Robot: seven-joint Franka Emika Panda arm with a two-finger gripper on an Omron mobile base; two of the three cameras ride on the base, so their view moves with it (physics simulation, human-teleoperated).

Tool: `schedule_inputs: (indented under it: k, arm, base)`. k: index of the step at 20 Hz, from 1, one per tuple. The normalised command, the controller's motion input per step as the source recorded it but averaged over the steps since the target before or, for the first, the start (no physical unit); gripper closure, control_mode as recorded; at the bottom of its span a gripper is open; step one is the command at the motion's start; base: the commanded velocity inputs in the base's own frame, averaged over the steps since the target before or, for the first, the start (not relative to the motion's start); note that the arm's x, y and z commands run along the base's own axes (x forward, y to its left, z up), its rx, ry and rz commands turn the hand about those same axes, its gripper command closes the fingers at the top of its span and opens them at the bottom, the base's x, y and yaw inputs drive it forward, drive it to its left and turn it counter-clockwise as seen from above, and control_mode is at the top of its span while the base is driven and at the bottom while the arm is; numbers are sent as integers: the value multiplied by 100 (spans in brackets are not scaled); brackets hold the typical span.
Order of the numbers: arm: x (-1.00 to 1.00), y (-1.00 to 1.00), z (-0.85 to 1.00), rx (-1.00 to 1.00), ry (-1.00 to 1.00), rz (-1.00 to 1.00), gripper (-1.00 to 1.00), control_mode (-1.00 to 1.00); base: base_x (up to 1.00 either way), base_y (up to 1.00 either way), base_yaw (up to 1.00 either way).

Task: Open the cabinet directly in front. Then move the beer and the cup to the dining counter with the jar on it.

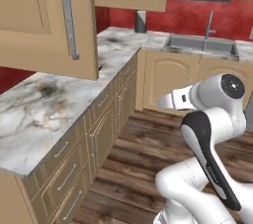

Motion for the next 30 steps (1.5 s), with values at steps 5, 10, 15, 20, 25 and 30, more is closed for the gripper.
schedule_inputs:
  k: [5,10,15,20,25,30]
  arm:
    - [0,0,0,0,0,0,-100,100]
    - [0,0,0,0,0,0,-100,100]
    - [0,0,0,0,0,0,-100,100]
    - [0,0,0,0,0,0,-100,100]
    - [0,0,0,0,0,0,-100,100]
    - [0,0,0,0,0,0,-100,100]
  base:
    - [50,-7,18]
    - [43,-5,15]
    - [40,-3,16]
    - [45,-4,17]
    - [50,-7,17]
    - [56,-9,18]
